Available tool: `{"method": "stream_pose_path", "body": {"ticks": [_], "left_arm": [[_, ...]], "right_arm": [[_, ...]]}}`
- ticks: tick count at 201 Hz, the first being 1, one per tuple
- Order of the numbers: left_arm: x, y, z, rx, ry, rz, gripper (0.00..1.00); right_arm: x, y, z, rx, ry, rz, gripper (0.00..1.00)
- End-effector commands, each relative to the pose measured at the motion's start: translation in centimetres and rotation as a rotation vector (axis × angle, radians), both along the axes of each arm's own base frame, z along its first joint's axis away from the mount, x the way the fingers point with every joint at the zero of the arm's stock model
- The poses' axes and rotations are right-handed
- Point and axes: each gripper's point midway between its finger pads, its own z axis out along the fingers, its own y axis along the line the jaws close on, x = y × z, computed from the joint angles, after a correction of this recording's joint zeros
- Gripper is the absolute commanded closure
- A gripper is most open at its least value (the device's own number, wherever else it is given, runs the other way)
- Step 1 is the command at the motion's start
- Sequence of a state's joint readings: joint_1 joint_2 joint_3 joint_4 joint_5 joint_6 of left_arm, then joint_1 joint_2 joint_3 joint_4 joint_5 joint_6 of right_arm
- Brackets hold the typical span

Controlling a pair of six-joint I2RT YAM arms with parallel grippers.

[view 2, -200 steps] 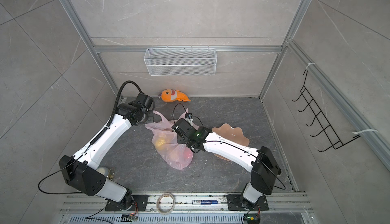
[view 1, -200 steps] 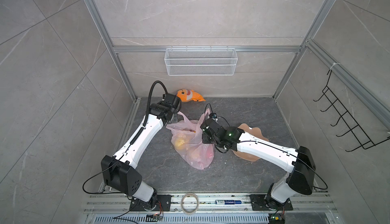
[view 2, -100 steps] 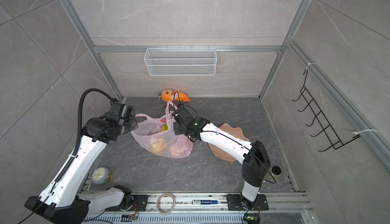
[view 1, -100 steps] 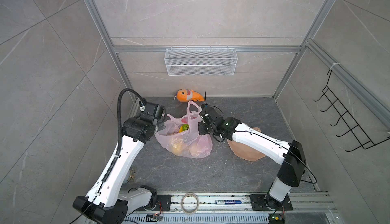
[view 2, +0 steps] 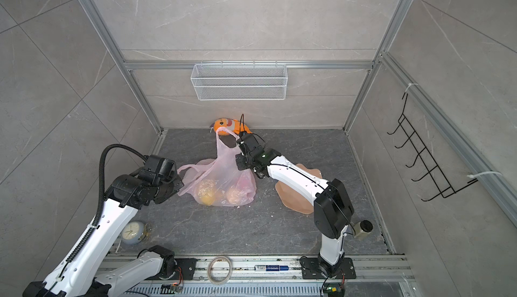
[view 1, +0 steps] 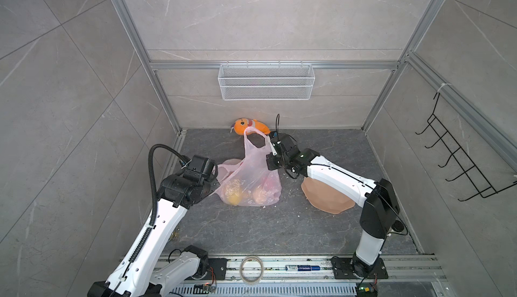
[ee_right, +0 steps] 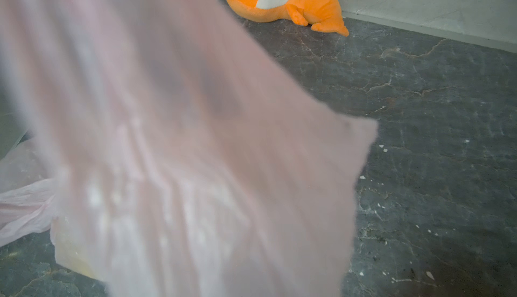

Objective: Take fruits out of the plastic bag
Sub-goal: Rotate the plastic bag at the center of the table.

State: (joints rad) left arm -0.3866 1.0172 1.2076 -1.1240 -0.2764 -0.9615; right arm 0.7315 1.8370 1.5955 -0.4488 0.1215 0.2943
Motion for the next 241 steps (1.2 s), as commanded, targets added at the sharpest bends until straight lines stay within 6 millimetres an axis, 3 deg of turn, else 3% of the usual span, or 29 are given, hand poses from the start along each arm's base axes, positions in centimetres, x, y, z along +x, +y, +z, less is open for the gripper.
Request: {"method": "stream_pose_path", "body": {"ticks": [1,63,101,140,166,195,221,241], "left_arm": [[0.5,-1.2,1.9,-0.111,-0.084,0.030,1.00],[0.1,-3.5,3.5,-0.199,-0.135,0.014,1.00],[-0.7,-4.6,3.9,-0.196,-0.162,0.000,0.99],[0.7,-5.1,2.5,-0.101,-0.136,-0.013,0.89],[1.8,-4.0,3.2,0.038,-0.139,-0.037,0.69],[4.0,-4.5,4.3,0.139,-0.125,-0.165,0.43],[5.3,-5.4,5.1,0.222,-0.106,-0.304,0.21],[6.1,-5.8,5.0,0.264,-0.055,-0.398,0.12]], "right_arm": [[2.1,0.9,1.9,0.047,-0.074,0.030,0.97],[2.6,3.8,4.5,0.134,-0.089,0.168,0.95],[2.6,4.0,4.2,0.112,-0.085,0.193,0.91],[3.2,3.5,3.0,0.072,-0.060,0.184,0.86],[2.5,2.7,3.3,0.069,-0.057,0.168,0.77],[0.9,1.3,4.3,0.091,-0.043,0.142,0.65],[-1.1,-0.2,5.5,0.116,-0.027,0.116,0.60],[-2.5,-1.5,6.7,0.133,-0.027,0.092,0.59]]}}
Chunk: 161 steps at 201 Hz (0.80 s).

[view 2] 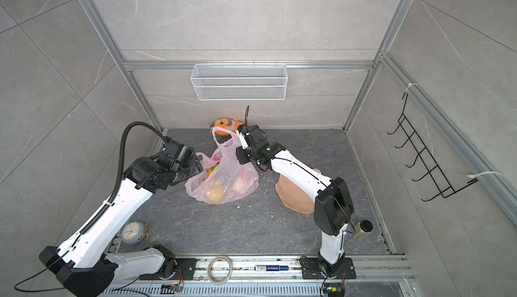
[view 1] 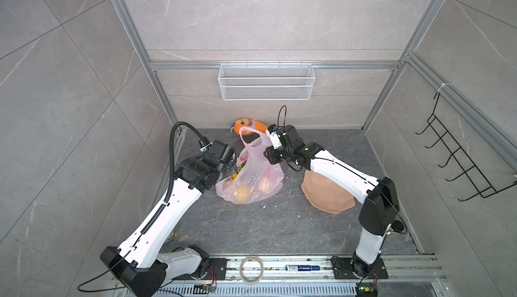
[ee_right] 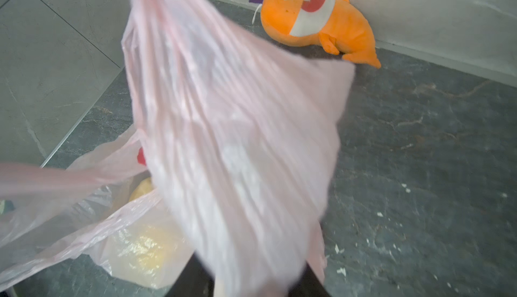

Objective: Take fruits out of the plastic bag
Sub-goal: Rotate the plastic bag at the center of the table.

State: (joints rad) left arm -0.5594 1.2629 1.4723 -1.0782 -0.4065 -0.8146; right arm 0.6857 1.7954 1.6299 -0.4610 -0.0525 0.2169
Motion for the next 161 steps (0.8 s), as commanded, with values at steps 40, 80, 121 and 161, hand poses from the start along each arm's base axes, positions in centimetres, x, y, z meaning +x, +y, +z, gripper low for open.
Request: {"method": "stream_pose_path", "body": {"ticks": [40,80,121,161], "left_arm": [[2.2,-1.8,-1.5,0.125,0.135,-0.332,0.09],[3.7,-3.2,-4.0,0.060,0.165,-0.419,0.10],[4.7,-4.5,-6.2,-0.016,0.192,-0.463,0.31],[5.3,-3.7,-5.5,-0.044,0.150,-0.408,0.91]], "right_arm": [[-4.7,-3.9,4.8,0.055,-0.011,-0.065,0.58],[-5.9,-4.9,4.9,0.035,-0.006,-0.075,0.58],[-6.2,-4.6,4.1,0.031,0.009,-0.078,0.58],[-6.7,-3.2,3.1,0.036,0.031,-0.079,0.59]]}}
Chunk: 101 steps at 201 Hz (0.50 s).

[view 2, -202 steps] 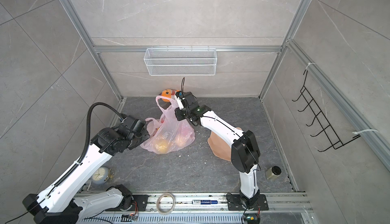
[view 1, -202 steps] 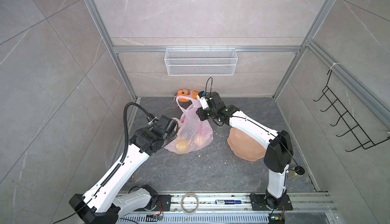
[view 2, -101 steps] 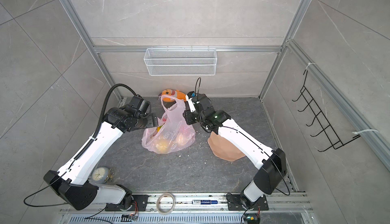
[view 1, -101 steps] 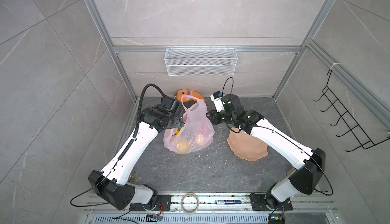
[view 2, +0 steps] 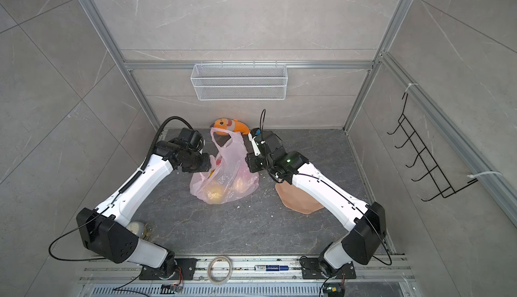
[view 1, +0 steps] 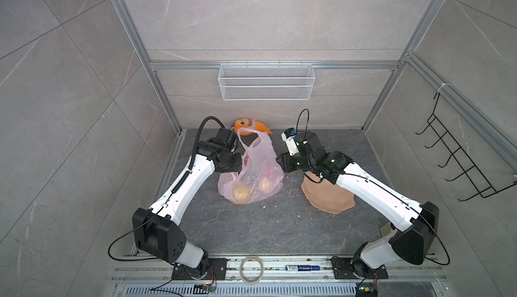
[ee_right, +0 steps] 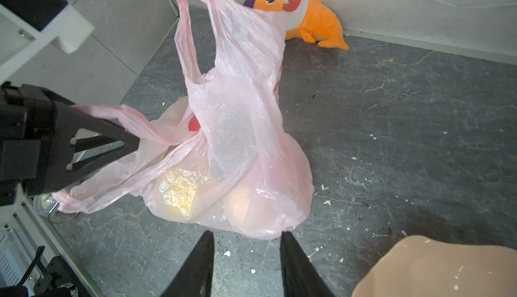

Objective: Take fruits out of the plastic bag
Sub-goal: Rotate the plastic bag at the center of the table.

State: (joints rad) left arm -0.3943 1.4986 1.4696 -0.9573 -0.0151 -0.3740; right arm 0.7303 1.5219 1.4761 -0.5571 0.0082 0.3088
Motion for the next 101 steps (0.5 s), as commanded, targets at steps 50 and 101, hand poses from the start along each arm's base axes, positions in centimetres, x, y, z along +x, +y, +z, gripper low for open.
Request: {"method": "stream_pose_path", "body": {"ticks": [50,101], "left_arm": [[-0.4,2.5,2.8,-0.051,-0.105,0.170,1.00],[-1.7,5.8,3.1,-0.015,-0.172,0.308,1.00]], "right_arm": [[0.2,1.1,-3.4,-0.125,0.047,-0.238,0.46],[1.5,5.4,-4.6,-0.026,0.081,-0.291,0.33]]}}
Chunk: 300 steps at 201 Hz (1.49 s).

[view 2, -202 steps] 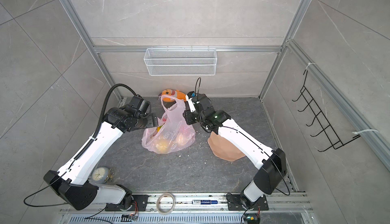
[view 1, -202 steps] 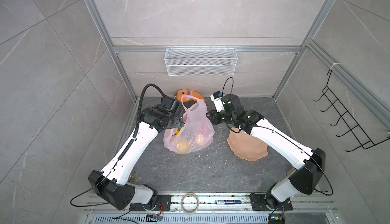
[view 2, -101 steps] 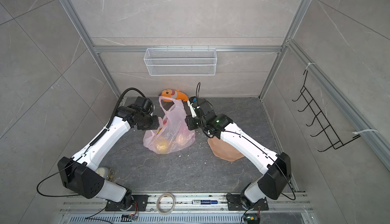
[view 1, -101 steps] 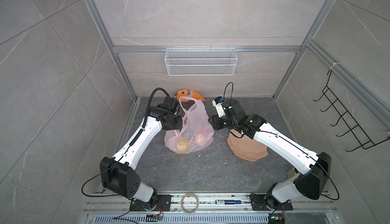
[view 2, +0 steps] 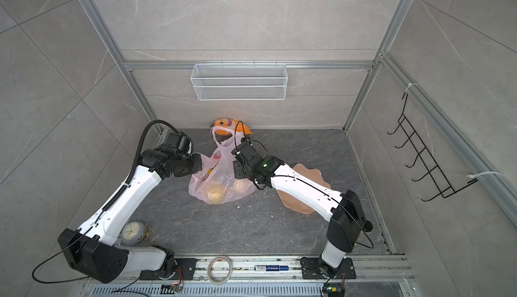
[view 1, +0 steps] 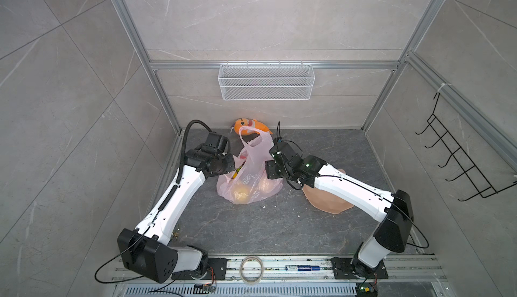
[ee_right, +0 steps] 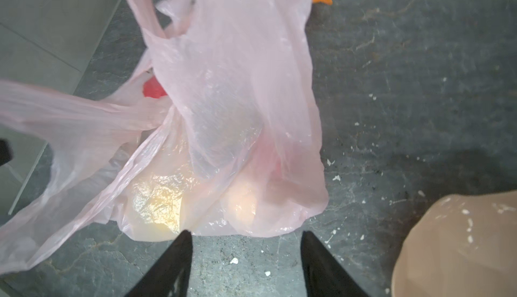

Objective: Take fruits out of the plastic bag
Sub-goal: Rotate the plastic bag at the center of the table.

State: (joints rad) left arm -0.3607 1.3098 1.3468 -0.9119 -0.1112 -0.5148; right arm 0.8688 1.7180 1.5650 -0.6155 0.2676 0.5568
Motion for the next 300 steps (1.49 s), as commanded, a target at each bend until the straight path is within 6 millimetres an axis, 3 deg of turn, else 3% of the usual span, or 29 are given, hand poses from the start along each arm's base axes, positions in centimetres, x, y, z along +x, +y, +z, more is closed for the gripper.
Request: {"method": "stream_pose_path", "body": {"ticks": [1,40,77,152,169,182,185,208,235,263,265,287,300], "left_arm": [[0.1,2.1,0.9,0.020,-0.056,0.107,1.00],[-0.1,3.4,-1.2,0.052,-0.016,0.140,1.00],[-0.2,2.7,-1.7,-0.008,-0.021,0.124,1.00],[-1.1,1.7,-1.7,-0.082,-0.030,0.084,1.00],[-1.2,1.6,-1.6,-0.089,-0.039,0.081,1.00],[-1.2,1.6,-1.5,-0.096,-0.044,0.078,1.00],[-1.2,1.5,-1.5,-0.097,-0.045,0.078,1.00],[-1.2,1.5,-1.2,-0.105,-0.056,0.078,1.00],[-1.2,1.5,-1.1,-0.103,-0.058,0.078,1.00],[-1.0,1.6,-1.3,-0.096,-0.054,0.086,1.00],[-1.0,1.6,-1.3,-0.097,-0.053,0.085,1.00],[-0.9,1.6,-1.2,-0.097,-0.058,0.088,1.00],[-0.9,1.7,-1.2,-0.095,-0.059,0.090,1.00]], "right_arm": [[1.1,2.2,0.8,0.062,-0.020,-0.074,0.33],[1.8,6.8,0.4,0.114,-0.071,-0.037,0.30],[2.5,8.4,-0.5,0.031,-0.117,-0.086,0.30],[4.0,8.7,-1.3,-0.097,-0.184,-0.380,0.24],[4.3,8.3,-1.6,-0.157,-0.175,-0.424,0.24],[4.4,7.5,-0.8,-0.161,-0.189,-0.478,0.22],[4.5,7.4,-1.7,-0.180,-0.186,-0.488,0.22],[4.3,6.2,-2.1,-0.200,-0.185,-0.524,0.24],[4.2,5.4,-2.5,-0.225,-0.155,-0.541,0.33],[4.2,5.5,-2.6,-0.240,-0.155,-0.526,0.59],[4.1,5.4,-2.0,-0.229,-0.159,-0.525,0.60],[4.3,5.5,-1.1,-0.192,-0.168,-0.506,0.75],[4.2,5.3,-1.6,-0.195,-0.156,-0.486,0.81]]}}
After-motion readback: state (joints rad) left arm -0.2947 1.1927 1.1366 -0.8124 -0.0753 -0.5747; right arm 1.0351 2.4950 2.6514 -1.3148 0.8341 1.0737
